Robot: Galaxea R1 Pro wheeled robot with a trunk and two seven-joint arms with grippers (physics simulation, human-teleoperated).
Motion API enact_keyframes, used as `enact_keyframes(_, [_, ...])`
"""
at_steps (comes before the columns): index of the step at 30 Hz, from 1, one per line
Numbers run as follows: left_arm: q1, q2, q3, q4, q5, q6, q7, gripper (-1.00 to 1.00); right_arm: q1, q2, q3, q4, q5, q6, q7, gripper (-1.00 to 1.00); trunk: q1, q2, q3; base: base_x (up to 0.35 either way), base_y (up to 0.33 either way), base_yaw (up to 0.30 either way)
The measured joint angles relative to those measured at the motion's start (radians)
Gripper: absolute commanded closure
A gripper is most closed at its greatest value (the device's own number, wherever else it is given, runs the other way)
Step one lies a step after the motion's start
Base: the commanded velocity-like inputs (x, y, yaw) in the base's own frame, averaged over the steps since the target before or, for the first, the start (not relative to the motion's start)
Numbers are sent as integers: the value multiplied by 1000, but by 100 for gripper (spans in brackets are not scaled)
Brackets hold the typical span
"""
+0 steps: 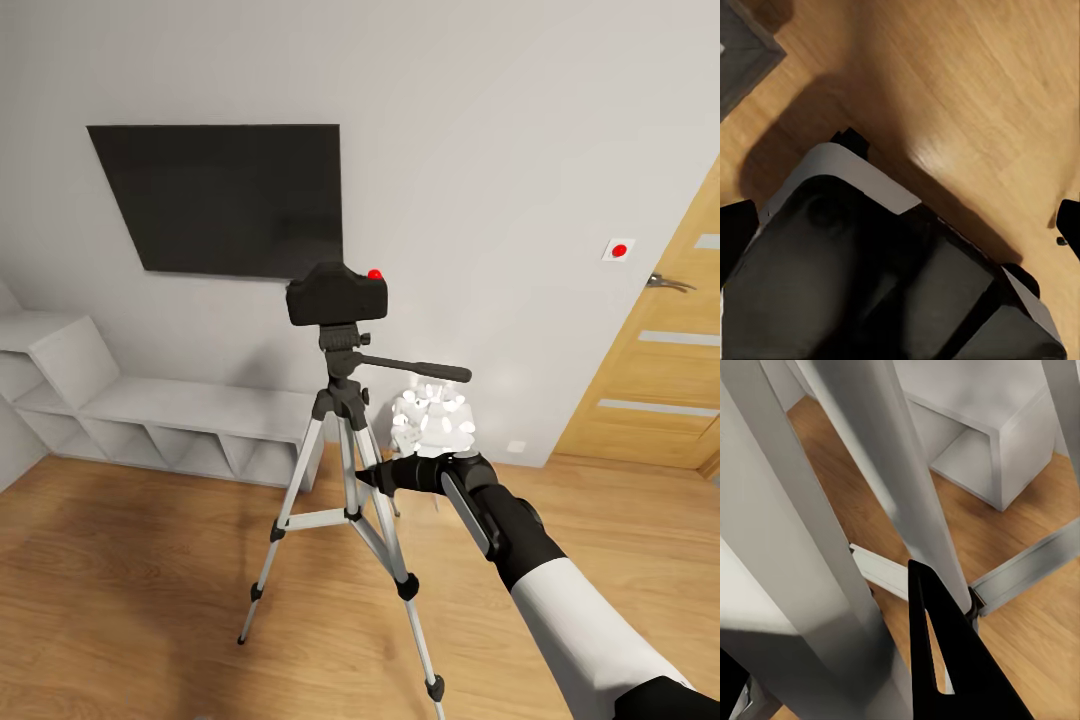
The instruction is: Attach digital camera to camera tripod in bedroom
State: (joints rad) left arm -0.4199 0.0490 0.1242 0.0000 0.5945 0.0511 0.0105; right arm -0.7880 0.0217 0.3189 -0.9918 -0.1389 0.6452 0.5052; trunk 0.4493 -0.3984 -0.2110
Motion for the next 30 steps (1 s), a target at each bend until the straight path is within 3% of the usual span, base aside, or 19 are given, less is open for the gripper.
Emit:
enact_keyframes(3, [29, -35, 0, 0, -20, 4, 114, -100, 0, 0, 0, 0, 0, 0, 0, 100, 0, 0, 0, 0, 0, 0])
enact_keyframes(5, [44, -51, 0, 0, -26, 3, 143, -100, 0, 0, 0, 0, -1, 0, -1, 100, 0, 0, 0, 0, 0, 0])
enact_keyframes(6, [48, -55, 0, 0, -28, 3, 150, -100, 0, 0, 0, 0, -1, 1, -1, -100, 0, 0, 0, 0, 0, 0])
enact_keyframes(7, [52, -60, 1, 0, -29, 2, 159, -100, 1, 0, 1, 32, 29, 15, -2, -100, 0, 1, 0, 0, 0, 0])
enact_keyframes(24, [86, -72, 1, 0, -30, -2, 181, -100, 0, -3, -2, 34, 32, 20, 2, -100, 0, 0, 0, -5, 0, 0])
enact_keyframes(30, [86, -74, 1, 0, -30, -3, 177, -100, 0, -14, 0, 34, 33, 41, 3, -100, 1, 0, 0, -235, 0, 0])
